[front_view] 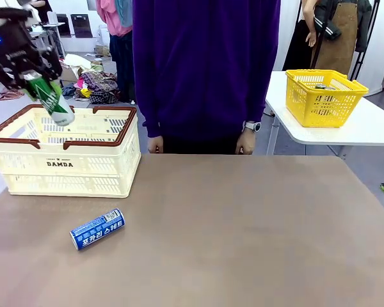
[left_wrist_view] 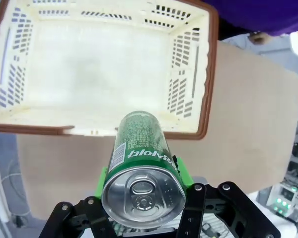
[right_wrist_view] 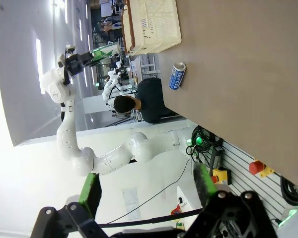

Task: Place the drinks into the Shopping basket.
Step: Pick up one drink and place it into the Shopping basket.

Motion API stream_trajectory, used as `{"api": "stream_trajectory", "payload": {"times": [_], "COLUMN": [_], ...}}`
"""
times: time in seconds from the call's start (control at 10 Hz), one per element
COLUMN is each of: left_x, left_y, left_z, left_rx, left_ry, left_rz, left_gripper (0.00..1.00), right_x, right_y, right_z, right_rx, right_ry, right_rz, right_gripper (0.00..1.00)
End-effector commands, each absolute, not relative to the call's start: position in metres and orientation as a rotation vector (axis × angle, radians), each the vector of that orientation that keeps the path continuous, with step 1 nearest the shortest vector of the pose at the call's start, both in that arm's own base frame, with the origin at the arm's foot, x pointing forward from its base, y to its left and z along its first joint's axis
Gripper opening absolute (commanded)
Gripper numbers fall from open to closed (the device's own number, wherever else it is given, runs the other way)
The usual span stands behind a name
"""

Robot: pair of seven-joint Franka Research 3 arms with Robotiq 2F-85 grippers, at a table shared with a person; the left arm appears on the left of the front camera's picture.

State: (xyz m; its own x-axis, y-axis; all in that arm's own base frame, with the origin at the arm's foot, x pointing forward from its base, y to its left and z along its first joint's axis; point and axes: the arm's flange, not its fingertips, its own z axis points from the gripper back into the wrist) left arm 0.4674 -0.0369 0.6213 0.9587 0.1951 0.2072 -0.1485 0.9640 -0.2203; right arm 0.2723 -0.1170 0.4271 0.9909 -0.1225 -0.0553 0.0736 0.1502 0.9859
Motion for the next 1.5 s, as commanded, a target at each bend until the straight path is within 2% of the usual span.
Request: {"api": "stream_trajectory", "payload": {"times": [0.0, 0.4, 0.5, 0.6, 1.0, 1.4], "left_x": [0.452, 0.462, 0.488, 0.507, 0.550, 0.578], "left_y": [-0.031, -0.039, -0.043, -0.046, -0.064, -0.096], "left_z": [0.637, 0.628, 0.623, 0.618, 0.562, 0.506], "left_rx": [-0.206, -0.201, -0.095, -0.088, -0.129, -0.115], "left_ry": [-0.254, -0.236, -0.254, -0.269, -0.172, -0.152], "left_rz": [0.140, 0.161, 0.055, -0.044, -0.031, -0.059], "left_gripper": [0.00, 0.00, 0.00, 0.00, 0.00, 0.00], "right_x": [0.272, 0.272, 0.272, 0.272, 0.272, 0.272], "right_y": [-0.116, -0.116, -0.116, -0.116, -0.116, -0.116], "right_z": [0.431, 0.431, 0.431, 0.431, 0.431, 0.431], "right_rx": [1.428, 1.428, 1.428, 1.428, 1.428, 1.428], "right_ry": [-0.037, -0.037, -0.037, -0.037, -0.037, -0.037], "right_rz": [-0.153, -0.153, -0.153, -0.153, -0.153, -0.153], "right_gripper": [1.00, 1.00, 1.00, 1.00, 1.00, 1.00]}}
